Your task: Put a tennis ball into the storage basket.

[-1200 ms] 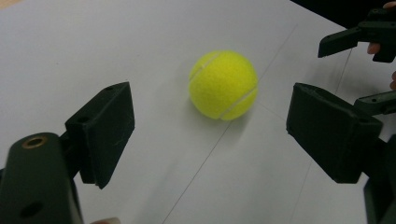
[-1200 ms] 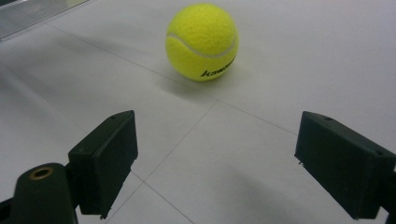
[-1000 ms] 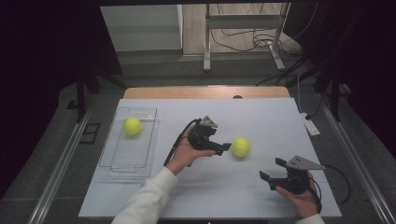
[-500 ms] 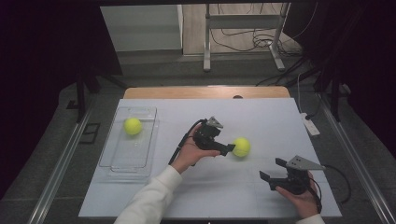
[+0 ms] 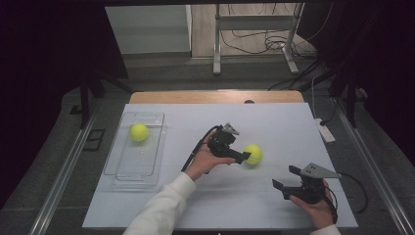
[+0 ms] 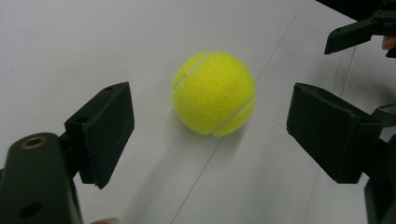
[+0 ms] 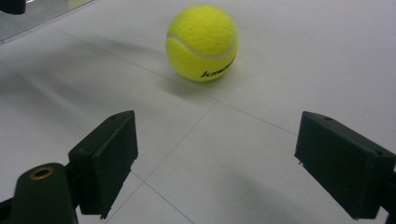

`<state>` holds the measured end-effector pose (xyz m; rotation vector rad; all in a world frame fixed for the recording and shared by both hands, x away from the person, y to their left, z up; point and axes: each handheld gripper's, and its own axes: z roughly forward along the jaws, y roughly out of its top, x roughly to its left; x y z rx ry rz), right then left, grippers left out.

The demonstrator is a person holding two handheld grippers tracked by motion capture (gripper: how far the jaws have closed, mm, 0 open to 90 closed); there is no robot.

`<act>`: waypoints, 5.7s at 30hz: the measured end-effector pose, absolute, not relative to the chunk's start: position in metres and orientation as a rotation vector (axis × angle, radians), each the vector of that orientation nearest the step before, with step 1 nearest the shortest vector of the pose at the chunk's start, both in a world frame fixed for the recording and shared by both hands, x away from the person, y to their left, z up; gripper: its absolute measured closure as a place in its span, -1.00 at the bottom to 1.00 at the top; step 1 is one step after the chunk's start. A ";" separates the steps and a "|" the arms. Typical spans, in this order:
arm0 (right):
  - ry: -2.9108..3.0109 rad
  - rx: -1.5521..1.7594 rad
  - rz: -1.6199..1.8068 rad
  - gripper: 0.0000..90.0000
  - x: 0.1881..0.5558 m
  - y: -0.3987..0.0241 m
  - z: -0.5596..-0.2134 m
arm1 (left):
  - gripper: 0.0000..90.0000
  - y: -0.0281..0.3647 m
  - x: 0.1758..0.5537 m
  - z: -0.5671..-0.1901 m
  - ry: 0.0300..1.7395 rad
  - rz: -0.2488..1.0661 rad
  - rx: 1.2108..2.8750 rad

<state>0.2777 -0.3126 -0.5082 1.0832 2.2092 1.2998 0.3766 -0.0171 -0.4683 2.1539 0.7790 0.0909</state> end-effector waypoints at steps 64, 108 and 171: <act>2.211 1.087 1.303 -0.70 0.278 -0.314 -0.509 | -0.70 -0.065 0.403 -0.502 0.796 -0.011 2.224; 2.207 1.090 1.294 -0.70 0.278 -0.315 -0.509 | -0.40 -0.043 0.390 -0.486 0.732 0.043 2.214; 2.211 1.090 1.284 -0.70 0.279 -0.313 -0.510 | -0.40 -0.006 0.361 -0.455 0.697 0.126 2.095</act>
